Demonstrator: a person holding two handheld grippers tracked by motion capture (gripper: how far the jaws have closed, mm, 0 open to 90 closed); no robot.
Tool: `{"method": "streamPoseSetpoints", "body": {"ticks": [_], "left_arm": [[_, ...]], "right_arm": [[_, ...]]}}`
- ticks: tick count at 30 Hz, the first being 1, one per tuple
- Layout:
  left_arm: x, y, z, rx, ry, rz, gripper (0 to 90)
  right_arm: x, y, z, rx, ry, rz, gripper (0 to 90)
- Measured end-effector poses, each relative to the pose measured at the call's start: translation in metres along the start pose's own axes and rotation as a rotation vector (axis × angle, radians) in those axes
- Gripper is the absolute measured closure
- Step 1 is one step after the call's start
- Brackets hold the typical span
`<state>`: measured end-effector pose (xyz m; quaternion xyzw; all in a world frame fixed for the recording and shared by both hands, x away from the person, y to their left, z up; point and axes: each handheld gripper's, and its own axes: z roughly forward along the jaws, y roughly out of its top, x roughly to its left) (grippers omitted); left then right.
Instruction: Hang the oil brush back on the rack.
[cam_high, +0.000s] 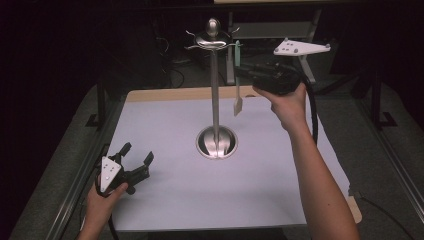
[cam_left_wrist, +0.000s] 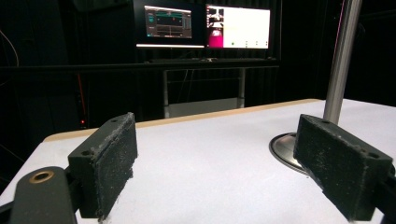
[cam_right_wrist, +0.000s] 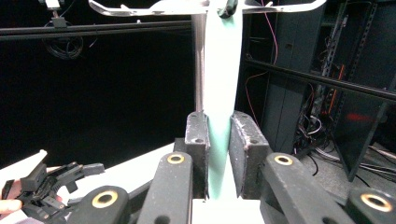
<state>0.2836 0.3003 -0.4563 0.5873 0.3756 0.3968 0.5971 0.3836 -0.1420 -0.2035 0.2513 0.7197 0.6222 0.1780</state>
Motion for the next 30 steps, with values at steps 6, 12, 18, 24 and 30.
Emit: {"method": "streamPoseSetpoints", "body": {"ticks": [6,12,18,24,30], "left_arm": [[0.0,0.0,0.0,-0.003,0.0,-0.002,13.2],[0.0,0.0,0.0,-0.002,0.001,-0.001,13.2],[0.0,0.0,0.001,0.003,0.003,0.0,13.1],[-0.001,0.0,0.001,0.001,0.004,-0.006,13.1],[0.0,0.0,0.0,0.003,0.002,-0.002,13.1]], "right_arm": [[0.001,0.0,0.005,0.006,0.003,-0.006,76.5],[-0.001,-0.003,0.002,0.019,0.008,0.009,67.6],[-0.002,-0.007,-0.007,0.036,-0.002,0.014,58.4],[-0.004,-0.018,-0.017,0.059,-0.03,0.015,51.4],[-0.008,-0.034,-0.027,0.073,-0.064,0.033,47.8]]}}
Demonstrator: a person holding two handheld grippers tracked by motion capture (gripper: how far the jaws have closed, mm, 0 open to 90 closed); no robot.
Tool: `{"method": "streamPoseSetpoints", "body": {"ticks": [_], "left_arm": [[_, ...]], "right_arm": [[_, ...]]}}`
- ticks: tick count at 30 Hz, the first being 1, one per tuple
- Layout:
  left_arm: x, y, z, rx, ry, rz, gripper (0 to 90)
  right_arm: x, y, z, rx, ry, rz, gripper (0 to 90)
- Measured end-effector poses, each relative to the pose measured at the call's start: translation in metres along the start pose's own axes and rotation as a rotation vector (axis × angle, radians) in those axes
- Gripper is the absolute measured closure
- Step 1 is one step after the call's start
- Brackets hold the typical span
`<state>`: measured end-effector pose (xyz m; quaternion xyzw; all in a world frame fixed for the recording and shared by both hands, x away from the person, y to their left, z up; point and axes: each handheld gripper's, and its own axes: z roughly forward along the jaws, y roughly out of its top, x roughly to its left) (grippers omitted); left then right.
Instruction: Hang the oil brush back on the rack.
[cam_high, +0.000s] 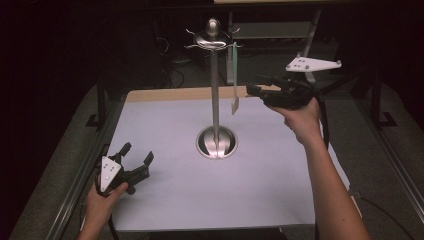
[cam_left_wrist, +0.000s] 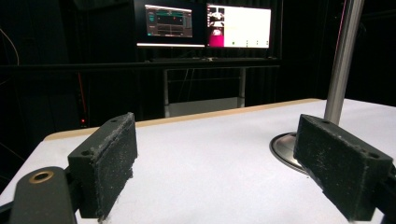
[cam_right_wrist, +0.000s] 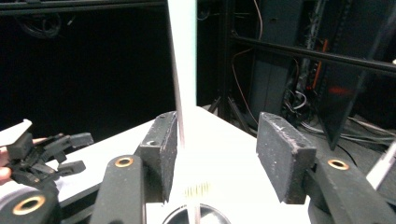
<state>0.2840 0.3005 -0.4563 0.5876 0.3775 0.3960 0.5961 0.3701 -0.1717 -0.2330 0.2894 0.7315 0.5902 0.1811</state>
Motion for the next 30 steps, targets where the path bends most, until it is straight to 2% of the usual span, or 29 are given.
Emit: {"method": "streamPoseSetpoints", "body": {"ticks": [10,27,30], "left_arm": [[0.0,0.0,0.0,-0.005,-0.002,0.005,13.1],[0.001,0.0,-0.001,-0.009,-0.003,0.008,13.1],[0.0,-0.001,-0.001,-0.019,-0.003,-0.008,13.1]], "right_arm": [[-0.004,-0.026,-0.007,0.032,-0.045,0.015,42.8],[0.002,-0.077,-0.011,0.136,-0.115,-0.017,34.9],[0.001,-0.089,-0.012,0.149,-0.123,-0.01,34.2]]}}
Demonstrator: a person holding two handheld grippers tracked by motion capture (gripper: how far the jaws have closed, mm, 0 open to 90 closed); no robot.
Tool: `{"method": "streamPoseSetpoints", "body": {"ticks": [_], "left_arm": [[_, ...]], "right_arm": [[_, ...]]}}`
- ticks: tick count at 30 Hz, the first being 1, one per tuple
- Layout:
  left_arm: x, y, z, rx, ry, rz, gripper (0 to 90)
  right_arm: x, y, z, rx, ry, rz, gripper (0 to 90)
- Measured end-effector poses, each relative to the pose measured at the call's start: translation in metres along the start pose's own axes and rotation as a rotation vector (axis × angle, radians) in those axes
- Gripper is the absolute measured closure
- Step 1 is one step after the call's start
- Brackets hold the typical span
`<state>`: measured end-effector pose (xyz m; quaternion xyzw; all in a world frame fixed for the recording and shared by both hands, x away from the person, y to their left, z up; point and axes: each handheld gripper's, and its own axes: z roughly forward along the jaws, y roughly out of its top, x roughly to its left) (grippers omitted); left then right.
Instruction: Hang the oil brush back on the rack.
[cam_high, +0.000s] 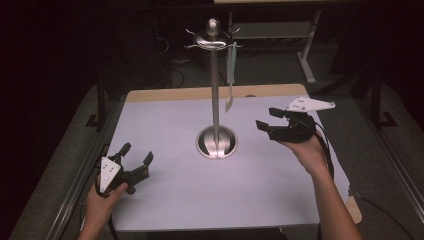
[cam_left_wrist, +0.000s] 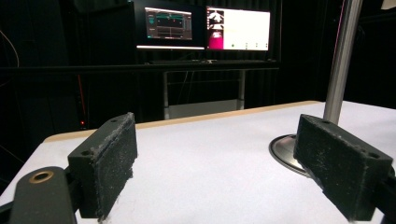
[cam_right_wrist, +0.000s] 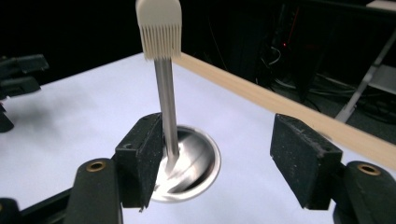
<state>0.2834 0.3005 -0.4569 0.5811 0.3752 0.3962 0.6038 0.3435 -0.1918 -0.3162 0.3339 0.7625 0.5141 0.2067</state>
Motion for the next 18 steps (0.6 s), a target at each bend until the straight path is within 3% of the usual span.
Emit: {"method": "streamPoseSetpoints", "body": {"ticks": [11,18], "left_arm": [[0.0,0.0,-0.001,0.002,0.0,0.002,13.1],[0.0,0.0,-0.002,-0.004,-0.002,0.002,13.1]], "right_arm": [[-0.004,-0.049,0.004,0.055,-0.025,0.038,33.1],[-0.005,-0.071,0.001,0.093,-0.05,0.042,32.4]]}}
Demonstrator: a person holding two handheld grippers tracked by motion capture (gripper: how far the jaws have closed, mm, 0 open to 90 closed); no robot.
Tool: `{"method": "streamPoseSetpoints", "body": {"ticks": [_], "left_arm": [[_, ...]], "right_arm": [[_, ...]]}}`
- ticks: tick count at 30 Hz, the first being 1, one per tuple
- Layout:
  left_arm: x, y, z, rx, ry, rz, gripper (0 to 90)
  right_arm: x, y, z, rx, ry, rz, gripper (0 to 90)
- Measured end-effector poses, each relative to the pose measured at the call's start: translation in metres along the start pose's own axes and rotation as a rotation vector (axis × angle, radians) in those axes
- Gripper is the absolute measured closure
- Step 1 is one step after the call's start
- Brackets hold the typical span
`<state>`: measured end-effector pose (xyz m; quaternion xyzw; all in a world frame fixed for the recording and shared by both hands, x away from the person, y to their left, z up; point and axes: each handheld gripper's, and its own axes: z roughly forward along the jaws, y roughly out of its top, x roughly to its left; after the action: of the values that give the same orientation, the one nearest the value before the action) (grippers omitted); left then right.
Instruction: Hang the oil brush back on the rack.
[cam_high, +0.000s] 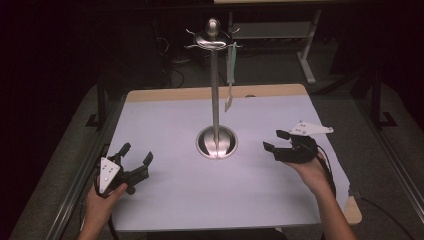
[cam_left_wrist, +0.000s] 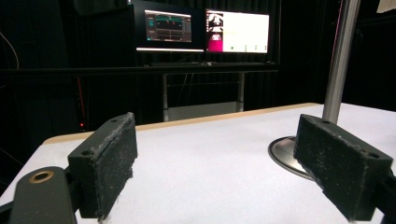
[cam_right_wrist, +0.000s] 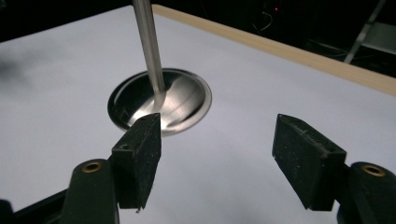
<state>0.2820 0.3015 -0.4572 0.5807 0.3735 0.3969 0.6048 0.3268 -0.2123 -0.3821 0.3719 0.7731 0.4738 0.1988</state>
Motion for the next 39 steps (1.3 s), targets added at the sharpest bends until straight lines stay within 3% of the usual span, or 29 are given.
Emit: {"method": "streamPoseSetpoints", "body": {"ticks": [19,29,39], "left_arm": [[0.001,0.0,-0.001,-0.016,-0.008,-0.005,13.1],[0.001,0.0,-0.003,-0.022,-0.014,-0.002,13.1],[0.0,0.0,-0.002,-0.021,-0.015,-0.002,13.1]], "right_arm": [[-0.007,-0.054,-0.012,0.07,-0.037,0.057,30.2],[-0.014,-0.067,-0.005,0.125,-0.059,0.064,30.2],[-0.016,-0.068,-0.008,0.114,-0.058,0.066,29.9]]}}
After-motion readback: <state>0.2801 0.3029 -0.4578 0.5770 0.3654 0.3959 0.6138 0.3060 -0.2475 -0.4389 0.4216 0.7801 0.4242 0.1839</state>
